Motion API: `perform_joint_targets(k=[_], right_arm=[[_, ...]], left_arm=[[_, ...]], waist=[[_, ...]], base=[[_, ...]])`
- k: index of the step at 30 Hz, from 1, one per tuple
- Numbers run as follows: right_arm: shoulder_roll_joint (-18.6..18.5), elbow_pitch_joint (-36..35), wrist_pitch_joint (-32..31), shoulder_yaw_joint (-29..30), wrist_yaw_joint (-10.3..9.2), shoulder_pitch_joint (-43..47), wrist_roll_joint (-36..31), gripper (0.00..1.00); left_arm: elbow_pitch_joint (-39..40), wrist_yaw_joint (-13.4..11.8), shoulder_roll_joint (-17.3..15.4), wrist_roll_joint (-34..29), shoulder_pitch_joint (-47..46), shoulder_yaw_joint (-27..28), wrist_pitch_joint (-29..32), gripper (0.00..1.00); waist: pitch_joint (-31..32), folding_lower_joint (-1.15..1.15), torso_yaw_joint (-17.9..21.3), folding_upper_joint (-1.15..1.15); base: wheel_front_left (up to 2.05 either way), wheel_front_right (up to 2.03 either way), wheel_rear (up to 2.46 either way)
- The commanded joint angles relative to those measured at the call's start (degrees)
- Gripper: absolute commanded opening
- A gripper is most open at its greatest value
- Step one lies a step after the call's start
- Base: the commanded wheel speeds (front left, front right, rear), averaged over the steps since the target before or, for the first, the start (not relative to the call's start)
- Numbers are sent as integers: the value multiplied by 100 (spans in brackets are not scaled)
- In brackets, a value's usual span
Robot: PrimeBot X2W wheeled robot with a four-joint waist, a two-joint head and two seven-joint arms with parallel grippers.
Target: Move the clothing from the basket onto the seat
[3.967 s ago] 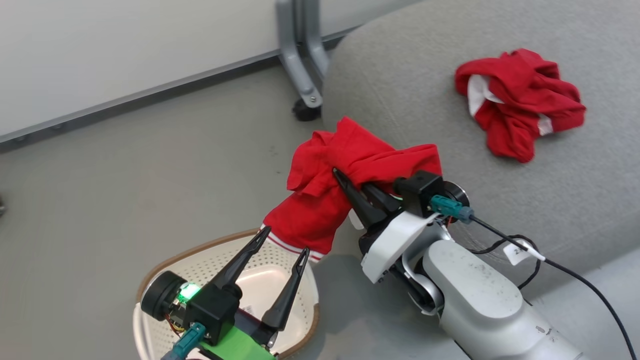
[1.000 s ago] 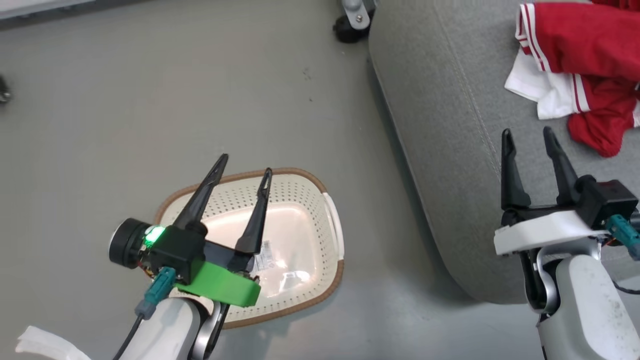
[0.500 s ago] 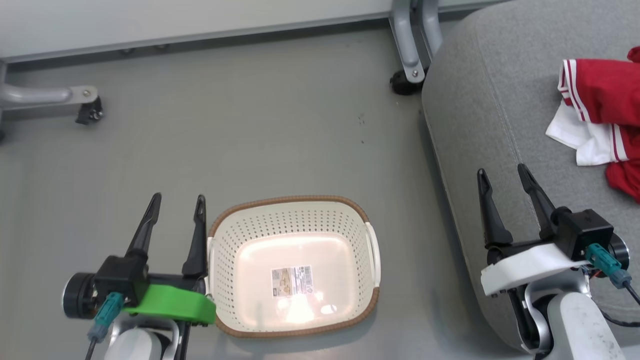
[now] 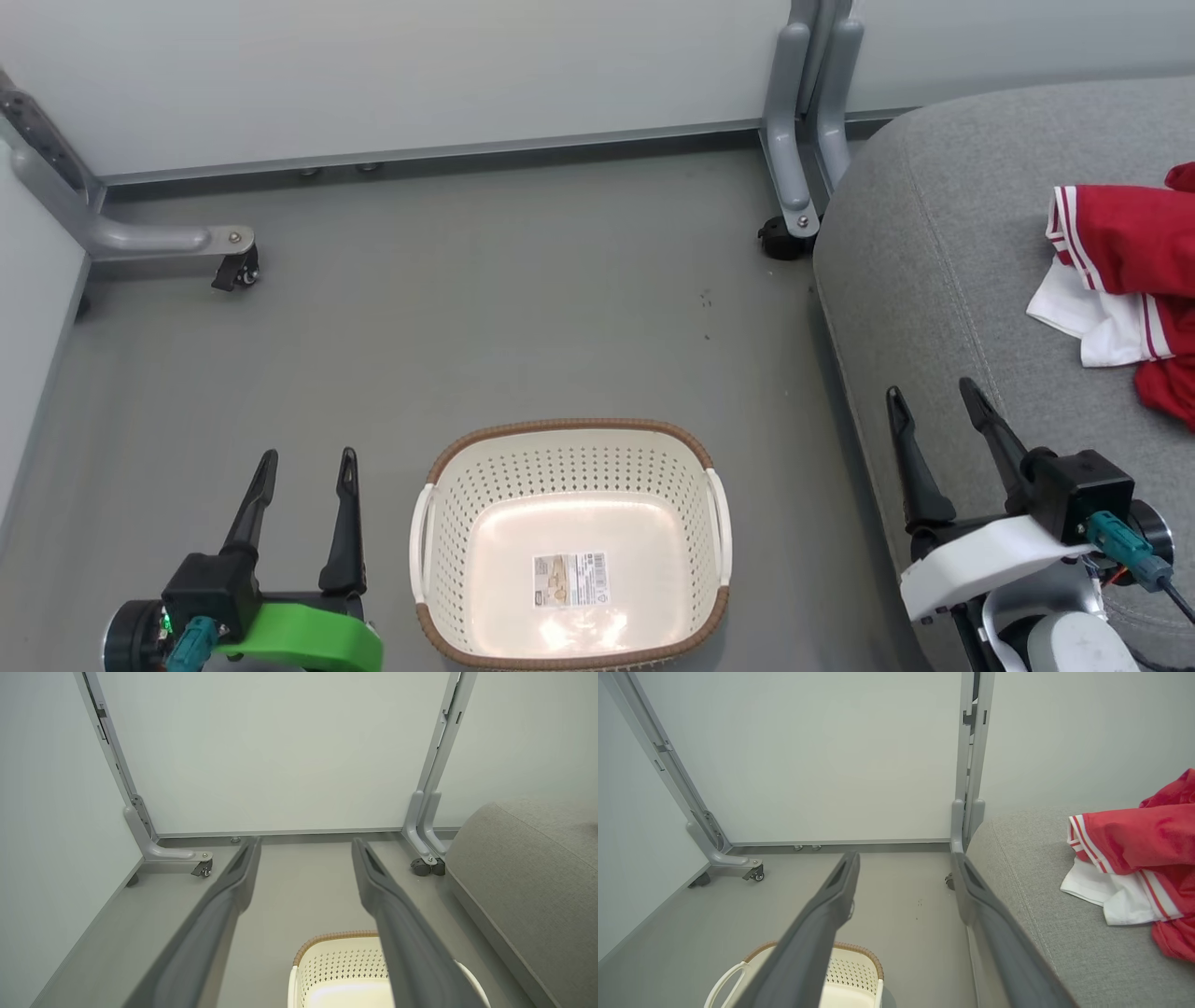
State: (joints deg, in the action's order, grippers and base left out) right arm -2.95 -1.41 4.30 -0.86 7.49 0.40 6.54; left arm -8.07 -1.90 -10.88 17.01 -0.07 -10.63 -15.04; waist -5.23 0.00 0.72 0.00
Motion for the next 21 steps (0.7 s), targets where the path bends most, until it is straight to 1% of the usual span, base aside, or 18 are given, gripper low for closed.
perform_joint_targets(k=[1,12,21], right_arm=[[-6,-43,-19,-12,-1,117,41,100],[-1,-191,-196,-57,0,541,83,100],[0,-253,-260,-104,0,685,142,100]], left_arm=[[-36,43,25,-56,117,66,-18,100],[-240,245,231,-274,456,289,-18,100],[-386,386,343,-426,556,465,-18,100]], waist=[[139,0,4,0],[491,0,53,0],[599,0,41,0]], base=[[0,0,0],[0,0,0],[0,0,0]])
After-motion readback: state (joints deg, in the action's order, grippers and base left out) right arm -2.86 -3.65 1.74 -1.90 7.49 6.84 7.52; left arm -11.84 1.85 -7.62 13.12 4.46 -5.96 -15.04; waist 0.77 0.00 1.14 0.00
